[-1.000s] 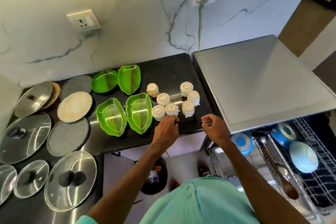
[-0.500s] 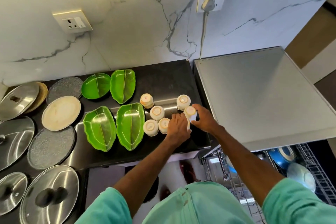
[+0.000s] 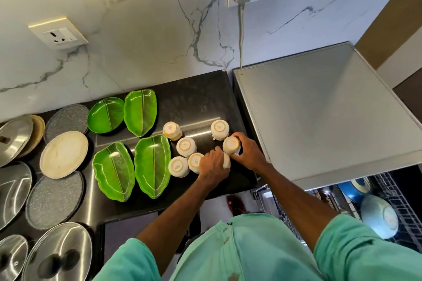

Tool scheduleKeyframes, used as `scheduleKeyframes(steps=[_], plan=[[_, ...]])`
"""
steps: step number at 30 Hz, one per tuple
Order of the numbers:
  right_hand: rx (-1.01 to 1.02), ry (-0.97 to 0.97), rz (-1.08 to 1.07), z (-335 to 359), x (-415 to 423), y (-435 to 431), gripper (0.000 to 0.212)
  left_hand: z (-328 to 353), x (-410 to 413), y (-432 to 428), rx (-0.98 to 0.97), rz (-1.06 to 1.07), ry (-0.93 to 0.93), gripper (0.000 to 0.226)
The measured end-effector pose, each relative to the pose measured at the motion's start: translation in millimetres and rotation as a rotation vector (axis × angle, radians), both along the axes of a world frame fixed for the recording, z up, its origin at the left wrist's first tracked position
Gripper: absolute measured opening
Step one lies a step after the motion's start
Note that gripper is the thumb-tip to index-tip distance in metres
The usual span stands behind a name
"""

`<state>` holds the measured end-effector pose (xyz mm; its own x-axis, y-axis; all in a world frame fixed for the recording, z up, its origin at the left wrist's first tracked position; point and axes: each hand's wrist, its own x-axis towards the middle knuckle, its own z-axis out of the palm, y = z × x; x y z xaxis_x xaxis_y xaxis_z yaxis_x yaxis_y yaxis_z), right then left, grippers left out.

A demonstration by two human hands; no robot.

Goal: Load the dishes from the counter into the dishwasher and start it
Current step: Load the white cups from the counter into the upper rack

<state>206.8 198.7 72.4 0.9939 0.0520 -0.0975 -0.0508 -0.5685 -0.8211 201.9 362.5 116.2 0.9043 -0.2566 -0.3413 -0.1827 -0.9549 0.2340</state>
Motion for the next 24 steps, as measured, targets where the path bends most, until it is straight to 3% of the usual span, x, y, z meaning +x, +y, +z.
scheduleKeyframes(steps=[5, 13, 21, 24], plan=[[0.083, -0.085, -0.212, -1, -27, -6, 0.070, 8, -19, 6, -0.116, 0.036, -0.061, 0.078], [0.225, -0.203, -0.598, 27, -122, 0, 0.075, 34, -76, 10, -0.363, -0.081, -0.090, 0.062], [0.098, -0.338, -0.893, 9, -261, 5, 0.076, 22, -163, -2, -0.426, -0.281, -0.013, 0.063], [0.113, -0.294, -0.962, 10, -314, 1, 0.074, 16, -190, -16, -0.411, -0.343, 0.050, 0.065]])
